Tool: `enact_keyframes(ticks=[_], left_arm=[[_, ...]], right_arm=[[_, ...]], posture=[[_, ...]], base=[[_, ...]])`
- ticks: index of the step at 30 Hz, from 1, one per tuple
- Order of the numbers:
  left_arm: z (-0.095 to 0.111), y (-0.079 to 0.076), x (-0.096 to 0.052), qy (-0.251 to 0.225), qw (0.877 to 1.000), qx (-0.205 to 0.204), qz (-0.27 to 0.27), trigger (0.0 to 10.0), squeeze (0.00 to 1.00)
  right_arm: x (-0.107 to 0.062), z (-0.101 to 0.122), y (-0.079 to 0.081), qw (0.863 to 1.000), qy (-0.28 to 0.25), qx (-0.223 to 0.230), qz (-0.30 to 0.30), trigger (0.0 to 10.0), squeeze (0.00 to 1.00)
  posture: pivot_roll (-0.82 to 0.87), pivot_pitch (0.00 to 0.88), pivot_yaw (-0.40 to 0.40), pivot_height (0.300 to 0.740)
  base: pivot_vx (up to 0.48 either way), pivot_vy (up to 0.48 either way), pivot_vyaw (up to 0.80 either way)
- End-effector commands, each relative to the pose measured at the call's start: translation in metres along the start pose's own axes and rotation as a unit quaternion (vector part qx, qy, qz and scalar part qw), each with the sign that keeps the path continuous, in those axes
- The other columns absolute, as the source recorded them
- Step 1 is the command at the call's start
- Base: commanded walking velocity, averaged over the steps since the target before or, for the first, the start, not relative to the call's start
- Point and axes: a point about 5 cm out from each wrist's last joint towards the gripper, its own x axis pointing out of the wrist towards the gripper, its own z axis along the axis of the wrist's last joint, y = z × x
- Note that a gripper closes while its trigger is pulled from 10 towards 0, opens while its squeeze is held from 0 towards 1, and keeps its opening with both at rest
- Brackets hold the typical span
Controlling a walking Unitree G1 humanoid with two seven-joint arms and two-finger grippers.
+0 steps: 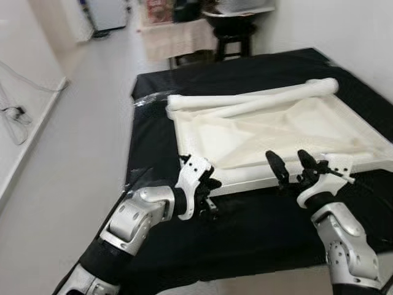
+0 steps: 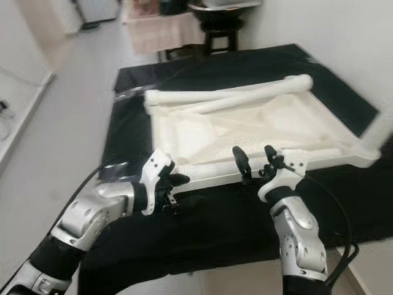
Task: Building children table
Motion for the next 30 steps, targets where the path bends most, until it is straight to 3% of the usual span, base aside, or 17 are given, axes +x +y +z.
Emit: enact_keyframes(ticks=[1, 3, 5, 9, 13, 18, 26, 30], left_arm=[[-0.004, 0.004, -0.002, 0.011, 1.000, 0.001, 0.015, 10.0, 0.00], [-0.005, 0.012, -0.001, 0.019, 0.998, 0.000, 0.053, 10.0, 0.00], [-0.005, 0.012, -0.001, 0.019, 0.998, 0.000, 0.053, 10.0, 0.00], [-0.003, 0.019, -0.003, 0.020, 0.996, -0.036, 0.082, 10.0, 0.00], [0.004, 0.016, -0.004, 0.012, 0.996, -0.057, 0.074, 10.0, 0.00], [0.029, 0.008, -0.005, -0.030, 0.990, -0.101, 0.090, 10.0, 0.00], [0.015, 0.018, -0.007, 0.000, 0.982, -0.119, 0.146, 10.0, 0.00], [0.005, 0.026, -0.008, 0.011, 0.973, -0.162, 0.164, 10.0, 0.00]], right_arm=[[0.000, -0.002, 0.005, 1.000, 0.003, 0.010, 0.011, 10.0, 0.00], [0.000, -0.002, 0.007, 1.000, 0.004, 0.003, 0.015, 10.0, 0.00], [0.000, -0.002, 0.007, 1.000, 0.004, 0.003, 0.015, 10.0, 0.00], [0.001, -0.004, 0.009, 1.000, 0.006, 0.000, 0.020, 10.0, 0.00], [0.002, -0.004, 0.009, 1.000, 0.008, -0.002, 0.021, 10.0, 0.00], [0.001, -0.005, 0.009, 1.000, 0.012, -0.006, 0.022, 10.0, 0.00], [0.001, -0.006, 0.009, 1.000, 0.015, -0.008, 0.024, 10.0, 0.00], [0.002, -0.007, 0.010, 0.999, 0.018, -0.011, 0.026, 10.0, 0.00]], posture=[[-0.09, 0.057, 0.068, 0.740], [-0.08, 0.058, 0.067, 0.740], [-0.08, 0.058, 0.067, 0.740], [-0.08, 0.060, 0.064, 0.740], [-0.08, 0.060, 0.063, 0.740], [-0.08, 0.059, 0.063, 0.740], [-0.07, 0.059, 0.058, 0.740], [-0.08, 0.060, 0.060, 0.740]], base=[[0.000, 0.000, -0.80], [0.000, 0.000, -0.80], [0.000, 0.000, -0.80], [0.000, 0.000, -0.20], [0.000, 0.000, 0.00], [0.000, 0.000, 0.00], [0.000, 0.000, 0.00], [0.000, 0.000, 0.00]])
